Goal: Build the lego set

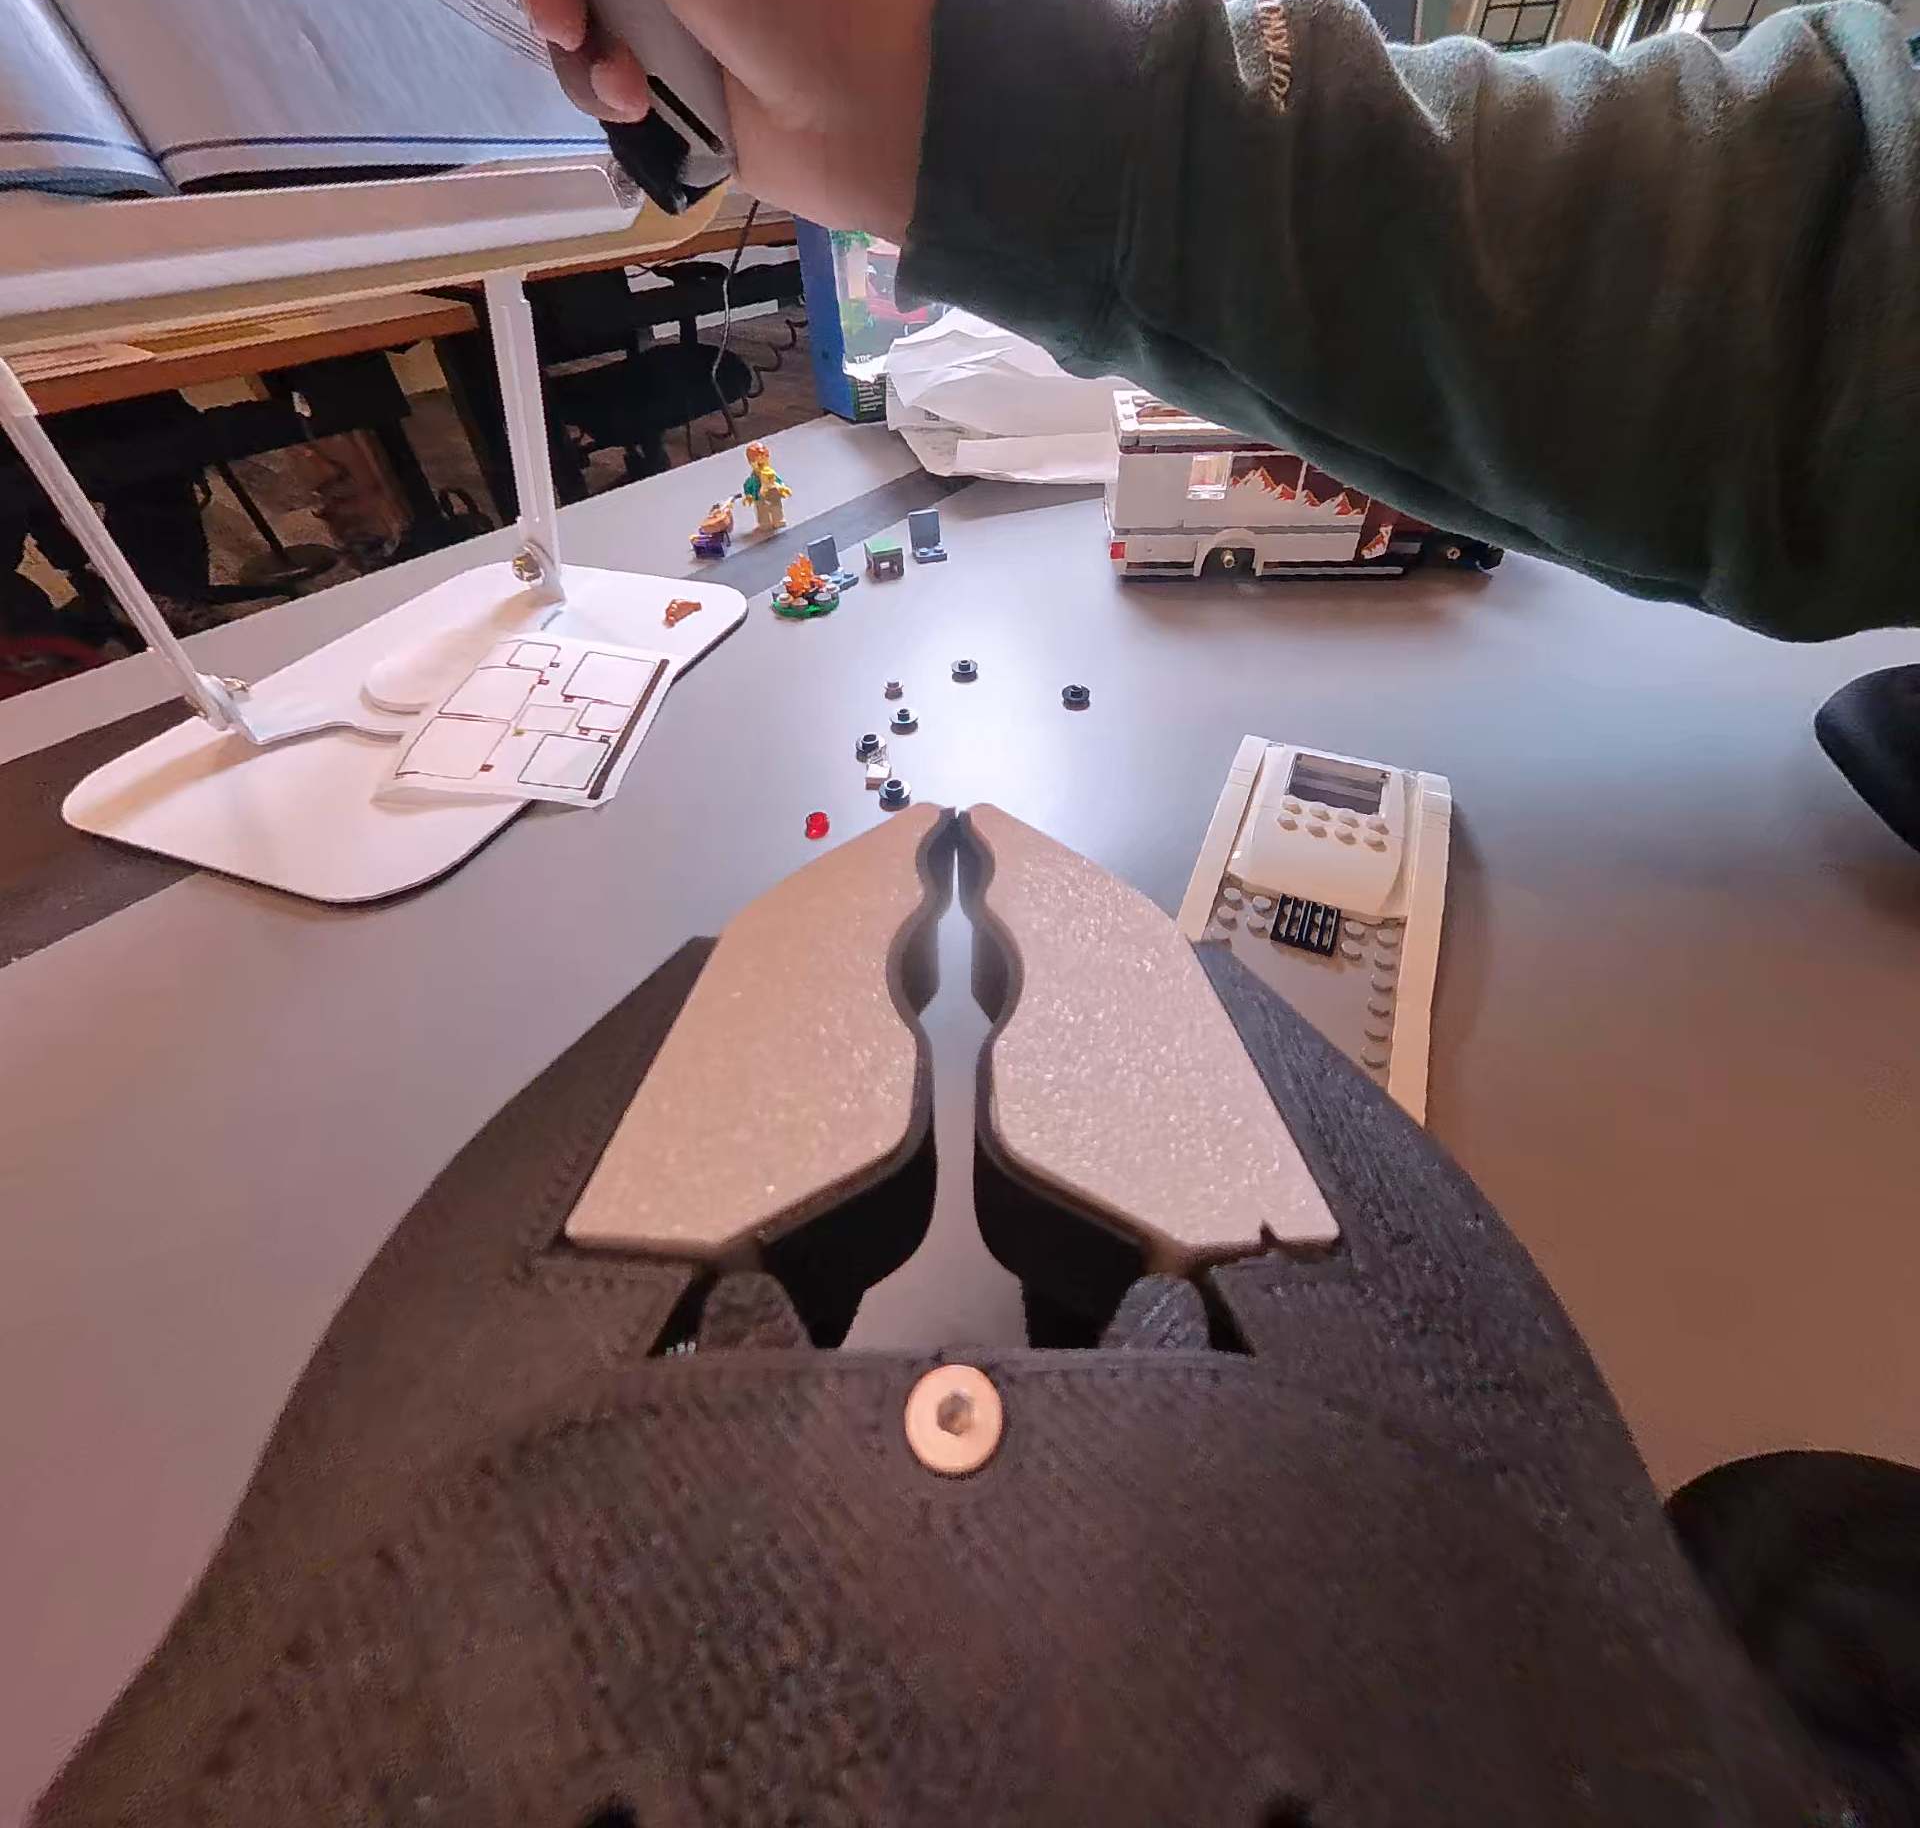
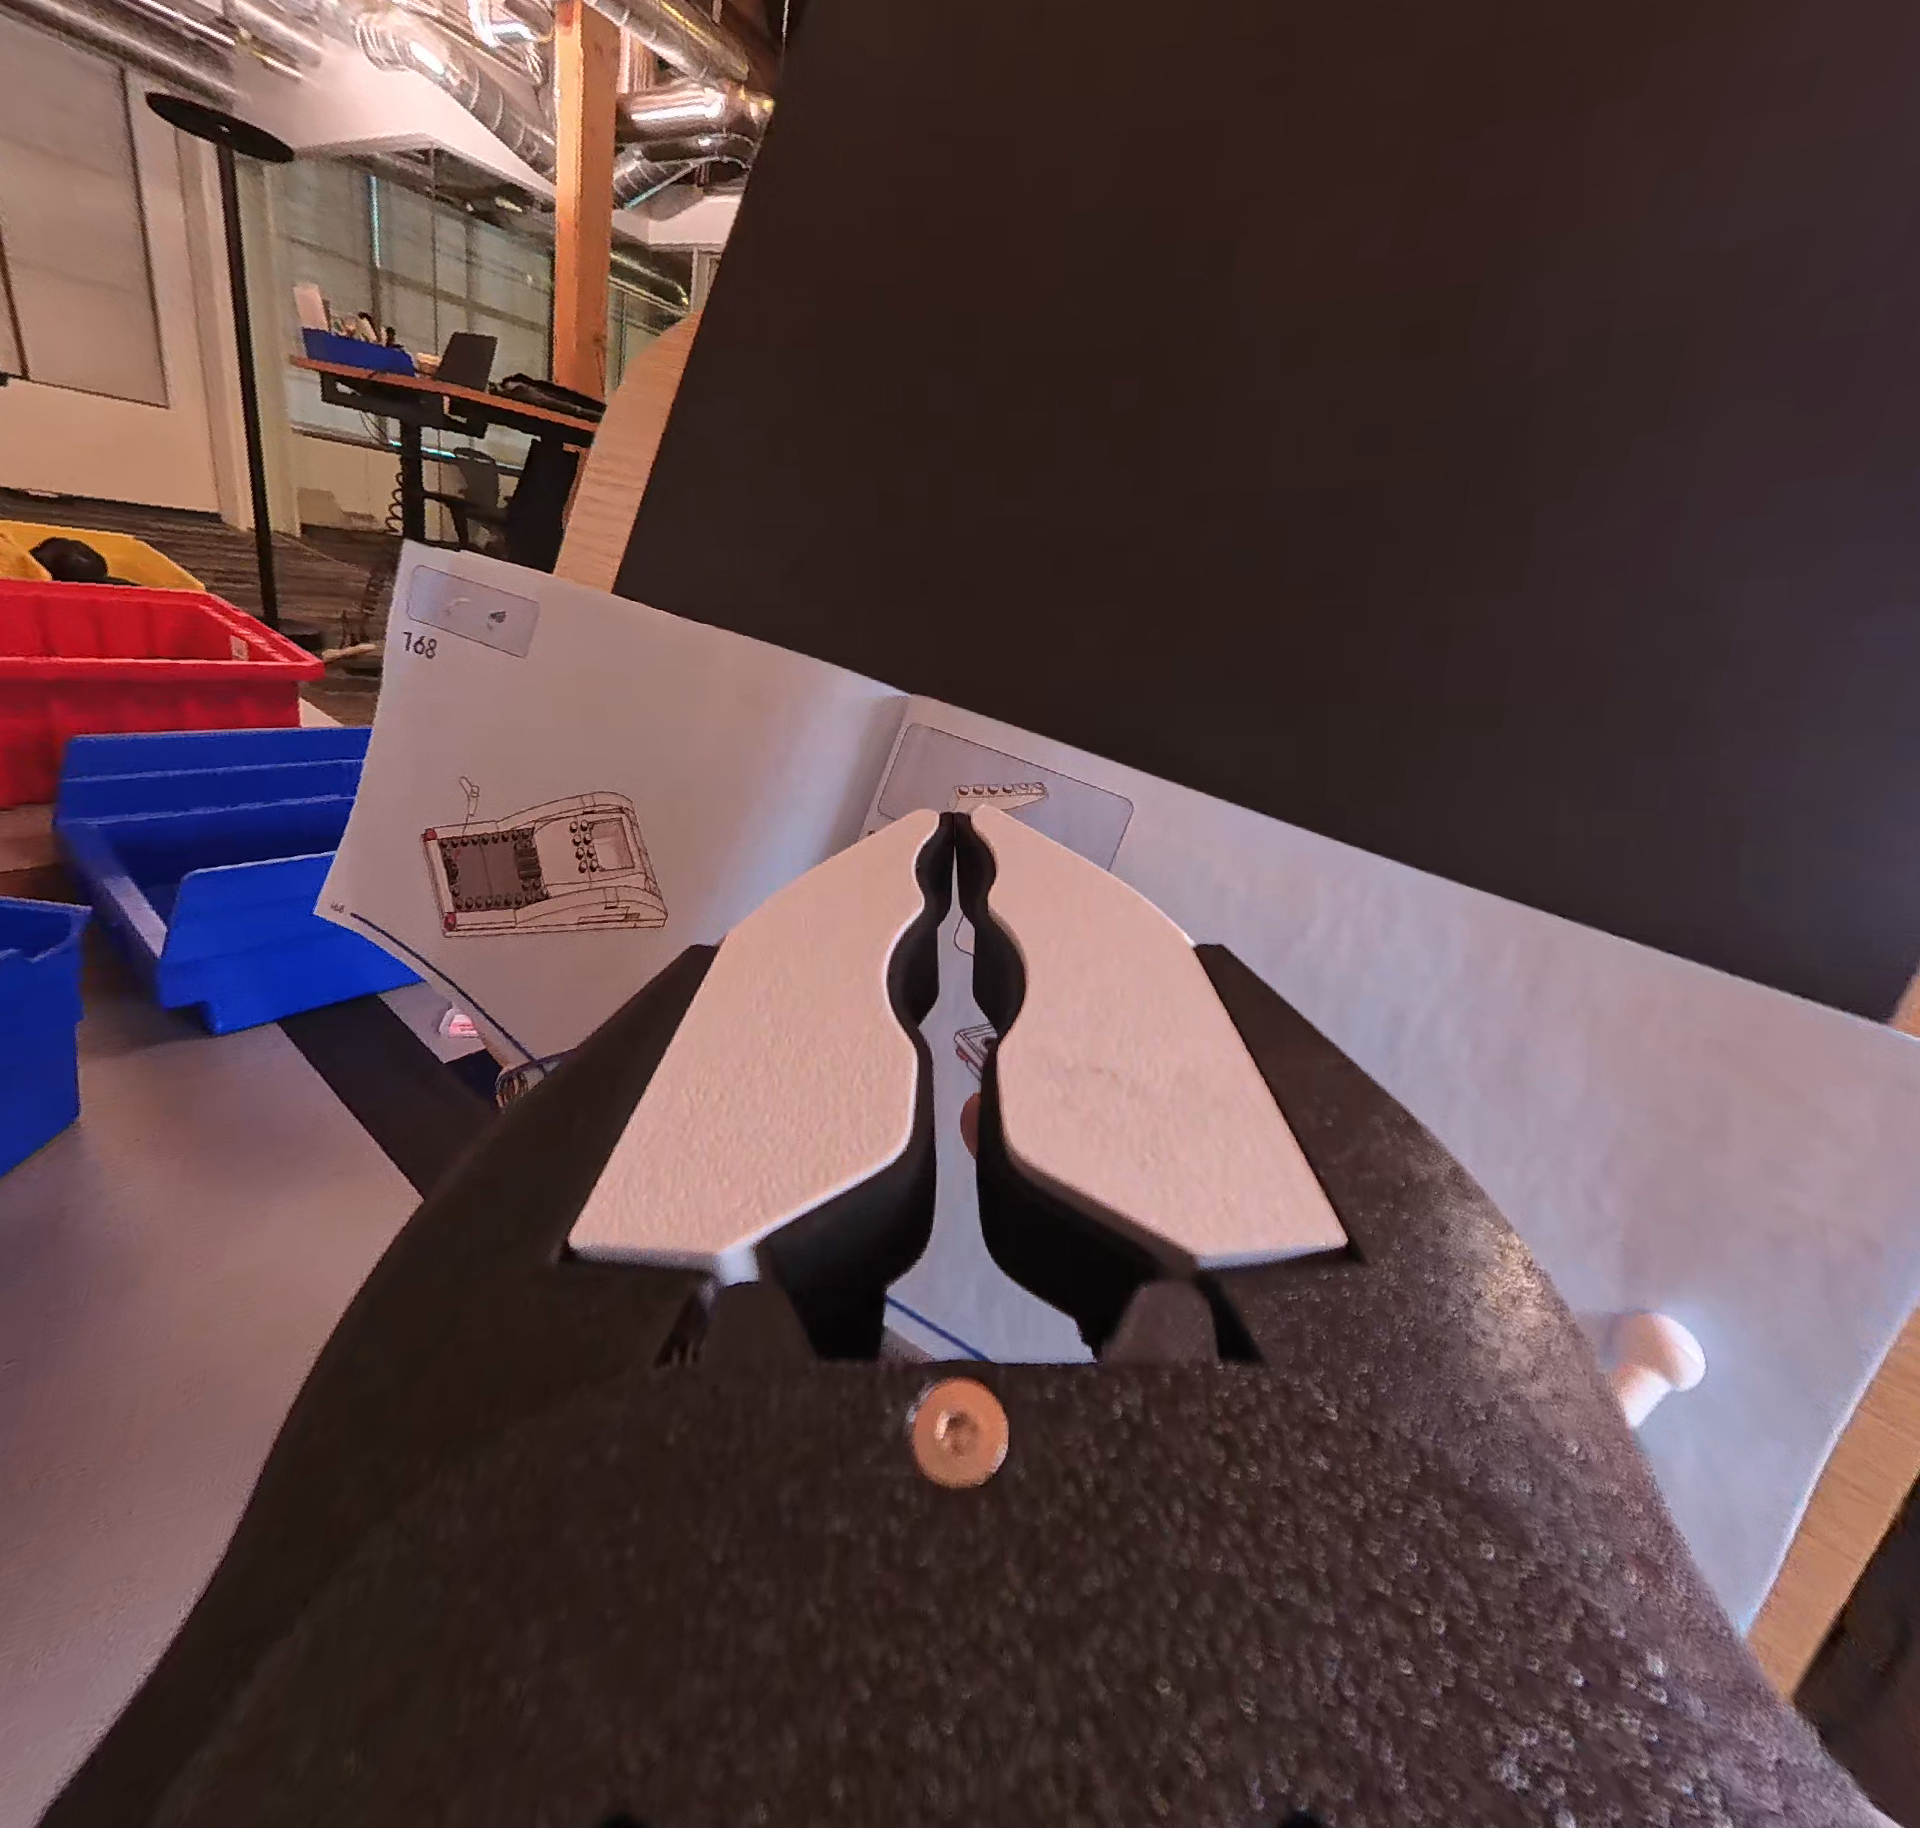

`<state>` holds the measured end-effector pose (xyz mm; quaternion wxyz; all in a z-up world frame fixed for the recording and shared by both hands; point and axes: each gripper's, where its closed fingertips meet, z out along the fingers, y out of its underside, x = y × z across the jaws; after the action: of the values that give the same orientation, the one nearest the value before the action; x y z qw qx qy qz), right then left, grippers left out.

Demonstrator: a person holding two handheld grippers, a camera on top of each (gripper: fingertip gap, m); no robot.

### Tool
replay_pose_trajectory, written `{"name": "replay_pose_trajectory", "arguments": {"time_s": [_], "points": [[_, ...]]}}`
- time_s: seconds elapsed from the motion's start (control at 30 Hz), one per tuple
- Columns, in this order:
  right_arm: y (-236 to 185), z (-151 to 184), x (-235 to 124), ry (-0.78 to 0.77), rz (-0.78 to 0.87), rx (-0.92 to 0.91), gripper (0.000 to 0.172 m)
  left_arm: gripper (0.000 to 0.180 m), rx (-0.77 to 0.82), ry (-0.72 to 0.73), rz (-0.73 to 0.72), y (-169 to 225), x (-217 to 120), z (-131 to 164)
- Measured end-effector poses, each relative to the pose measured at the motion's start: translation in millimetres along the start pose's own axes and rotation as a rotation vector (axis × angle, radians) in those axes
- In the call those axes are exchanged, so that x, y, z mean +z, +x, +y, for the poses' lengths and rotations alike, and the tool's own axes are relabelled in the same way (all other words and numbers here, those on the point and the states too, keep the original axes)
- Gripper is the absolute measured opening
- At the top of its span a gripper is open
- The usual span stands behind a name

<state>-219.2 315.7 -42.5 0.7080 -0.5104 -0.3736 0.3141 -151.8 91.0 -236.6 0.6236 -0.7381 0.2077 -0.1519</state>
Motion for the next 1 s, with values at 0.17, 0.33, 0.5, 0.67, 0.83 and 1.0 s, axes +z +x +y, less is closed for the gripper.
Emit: {"name": "replay_pose_trajectory", "arguments": {"time_s": [0.17,0.33,0.5,0.67,0.83,1.0], "points": [[-14.2,-2.3,-34.0,0.016,-0.068,0.008,0.003,0.0,0.012,-0.003,-0.007,0.2,-0.8,-0.5],[-46.0,8.2,-105.9,-0.005,-0.167,-0.076,0.012,0.0,0.024,-0.006,-0.019,0.2,-0.8,-0.6],[-58.3,22.1,-185.8,-0.054,-0.164,-0.069,0.025,0.0,0.038,0.014,-0.052,-0.7,-2.4,-4.5],[-68.0,50.7,-248.6,-0.178,-0.19,-0.042,0.033,0.0,0.064,0.05,-0.099,-1.0,-9.5,-19.8],[-58.8,84.4,-294.1,-0.292,-0.158,-0.021,0.033,0.0,0.095,0.097,-0.198,-12.8,-45.2,-67.4],[-44.7,102.9,-318.0,-0.316,-0.128,0.001,0.033,0.004,0.122,0.049,-0.42,-68.1,-121.6,-100.4]]}}
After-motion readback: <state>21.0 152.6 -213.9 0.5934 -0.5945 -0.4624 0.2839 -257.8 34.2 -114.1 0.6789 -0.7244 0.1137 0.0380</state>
